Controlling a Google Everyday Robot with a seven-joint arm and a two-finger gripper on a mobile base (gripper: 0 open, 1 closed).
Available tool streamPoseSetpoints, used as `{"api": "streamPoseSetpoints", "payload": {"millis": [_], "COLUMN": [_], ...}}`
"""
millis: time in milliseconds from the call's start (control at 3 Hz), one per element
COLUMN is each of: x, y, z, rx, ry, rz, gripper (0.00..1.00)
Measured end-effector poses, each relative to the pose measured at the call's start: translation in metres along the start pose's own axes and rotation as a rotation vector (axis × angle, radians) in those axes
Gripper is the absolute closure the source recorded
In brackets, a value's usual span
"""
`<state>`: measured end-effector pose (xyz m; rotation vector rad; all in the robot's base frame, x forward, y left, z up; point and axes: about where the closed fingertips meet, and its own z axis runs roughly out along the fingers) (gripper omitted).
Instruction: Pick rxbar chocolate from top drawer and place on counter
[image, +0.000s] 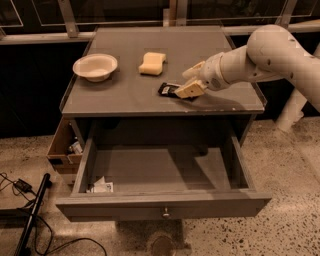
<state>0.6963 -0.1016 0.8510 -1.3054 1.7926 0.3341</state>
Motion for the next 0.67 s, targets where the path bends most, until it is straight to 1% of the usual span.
{"api": "streamPoseSetpoints", "payload": {"millis": [333, 667], "x": [0.0, 0.0], "y": [0.0, 0.0], "z": [0.0, 0.0], "rx": [0.0, 0.0], "ry": [0.0, 0.0], "rz": [0.0, 0.0], "gripper": [0.0, 0.0]}}
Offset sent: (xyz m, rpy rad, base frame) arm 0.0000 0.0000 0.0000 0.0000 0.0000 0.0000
